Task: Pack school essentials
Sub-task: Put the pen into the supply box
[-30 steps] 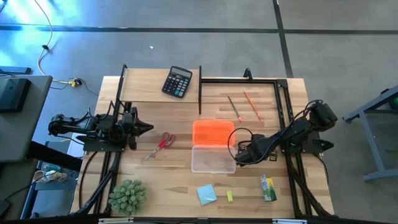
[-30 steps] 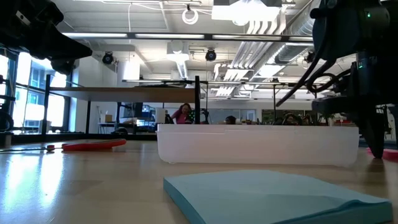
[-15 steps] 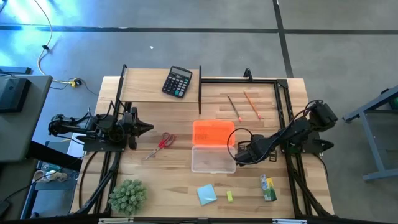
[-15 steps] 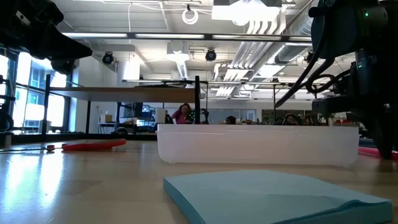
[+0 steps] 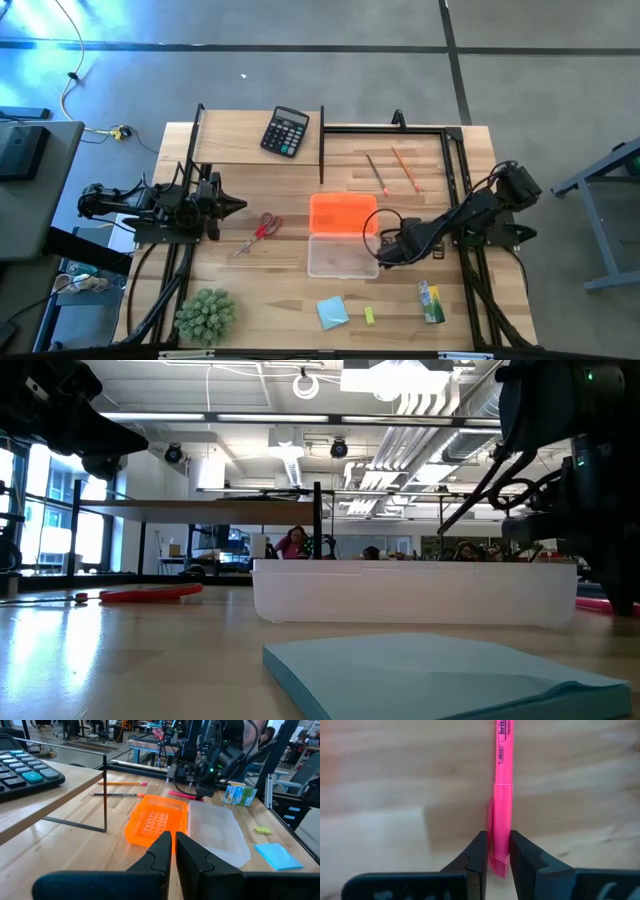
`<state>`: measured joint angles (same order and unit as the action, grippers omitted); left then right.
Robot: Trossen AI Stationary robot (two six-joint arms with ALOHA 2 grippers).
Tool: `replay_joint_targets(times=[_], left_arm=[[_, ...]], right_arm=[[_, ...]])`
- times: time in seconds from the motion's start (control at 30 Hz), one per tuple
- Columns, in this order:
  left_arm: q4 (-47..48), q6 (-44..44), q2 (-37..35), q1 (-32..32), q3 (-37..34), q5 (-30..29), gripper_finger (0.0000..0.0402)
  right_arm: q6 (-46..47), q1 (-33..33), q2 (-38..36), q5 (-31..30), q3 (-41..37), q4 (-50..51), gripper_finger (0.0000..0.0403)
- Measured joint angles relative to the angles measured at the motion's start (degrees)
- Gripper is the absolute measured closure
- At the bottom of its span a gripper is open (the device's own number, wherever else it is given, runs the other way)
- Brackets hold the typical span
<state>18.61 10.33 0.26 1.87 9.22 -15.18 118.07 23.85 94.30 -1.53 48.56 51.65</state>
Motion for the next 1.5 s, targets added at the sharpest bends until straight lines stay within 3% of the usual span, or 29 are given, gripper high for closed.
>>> replay_joint_targets(times=[0.43,0.57,0.87,1.03,1.23,1.5], left_arm=[[-0.01,0.0,0.01,-0.01,0.01,0.0,0.0387],[0.0,0.0,0.0,-0.01,0.02,-0.26,0.0387],[-0.05,0.84,0.01,0.0,0.0,-0.44,0.0387],[-0.11,1.53,0.01,0.0,0.0,-0.44,0.0387],[-0.83,1.67,-0.01,0.0,0.02,-0.44,0.0387],[-3.01,1.56,0.0,0.0,0.0,-0.44,0.0387]], right_arm=[[0.23,2.63,-0.17,-1.13,0.35,-3.18,0.0357],[0.09,3.37,-0.21,-4.19,2.08,-3.67,0.0357],[-1.38,3.33,-0.23,-11.65,8.71,2.55,0.0357],[-2.51,3.39,-0.28,-12.66,11.68,6.29,0.0357],[-16.09,3.29,-0.28,-18.33,17.46,5.15,0.0357],[-49.25,0.36,-0.3,-15.75,22.03,-6.32,0.0357]])
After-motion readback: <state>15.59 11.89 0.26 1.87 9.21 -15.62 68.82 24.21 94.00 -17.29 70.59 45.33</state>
